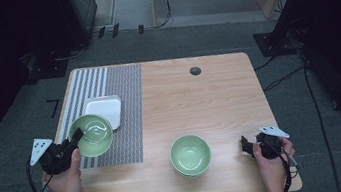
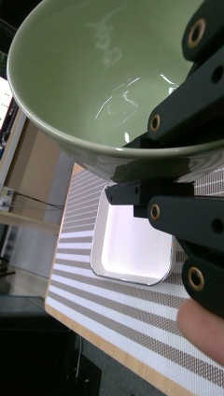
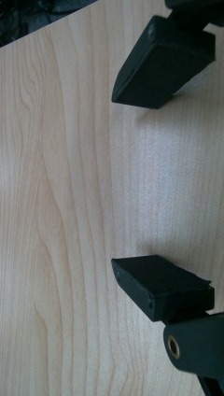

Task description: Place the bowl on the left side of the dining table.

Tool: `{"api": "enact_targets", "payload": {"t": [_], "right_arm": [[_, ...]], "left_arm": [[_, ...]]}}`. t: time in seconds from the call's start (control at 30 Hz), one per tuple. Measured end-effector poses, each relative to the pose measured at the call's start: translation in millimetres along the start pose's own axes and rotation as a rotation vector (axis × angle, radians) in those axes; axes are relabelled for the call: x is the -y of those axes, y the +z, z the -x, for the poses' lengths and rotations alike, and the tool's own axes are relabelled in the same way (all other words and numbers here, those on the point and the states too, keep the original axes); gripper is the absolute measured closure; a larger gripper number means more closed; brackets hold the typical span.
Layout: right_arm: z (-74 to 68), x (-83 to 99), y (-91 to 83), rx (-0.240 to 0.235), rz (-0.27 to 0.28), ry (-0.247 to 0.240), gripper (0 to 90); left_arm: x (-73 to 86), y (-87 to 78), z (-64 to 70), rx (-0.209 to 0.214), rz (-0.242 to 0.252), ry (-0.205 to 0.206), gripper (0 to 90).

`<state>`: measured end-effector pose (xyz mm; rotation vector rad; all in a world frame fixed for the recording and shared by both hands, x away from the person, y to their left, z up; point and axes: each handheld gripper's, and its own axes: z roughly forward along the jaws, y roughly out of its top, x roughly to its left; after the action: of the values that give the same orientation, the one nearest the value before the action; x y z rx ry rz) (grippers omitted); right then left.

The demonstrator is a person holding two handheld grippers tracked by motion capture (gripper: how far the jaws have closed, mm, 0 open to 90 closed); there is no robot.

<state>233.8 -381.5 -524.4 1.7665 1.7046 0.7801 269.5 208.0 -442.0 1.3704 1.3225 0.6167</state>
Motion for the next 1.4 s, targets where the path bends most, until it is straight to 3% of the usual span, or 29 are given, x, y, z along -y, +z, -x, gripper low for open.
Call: {"api": "enact_targets", "payload": {"t": [0.2,0.33,0.7,1.2,1.4], "right_arm": [[4.2,4.0,-4.4,-0.028,-0.002,-0.025,15.5],[6.7,5.8,-6.2,-0.018,-0.007,-0.019,13.5],[7.0,5.6,-6.0,-0.014,-0.008,-0.016,12.9],[6.9,5.6,-5.9,-0.015,-0.007,-0.015,12.9],[7.0,5.6,-5.9,-0.015,-0.007,-0.017,12.8]], "left_arm": [[-2.5,2.5,-4.6,-0.003,-0.003,-0.014,84.1],[-4.3,4.2,-4.8,-0.01,0.009,-0.032,84.1],[-15.4,20.7,-1.3,-0.012,0.01,-0.017,84.1],[-18.8,48.3,-7.6,-0.045,-0.034,-0.034,84.1],[-17.8,63.6,-16.1,-0.067,-0.062,-0.07,84.1]]}}
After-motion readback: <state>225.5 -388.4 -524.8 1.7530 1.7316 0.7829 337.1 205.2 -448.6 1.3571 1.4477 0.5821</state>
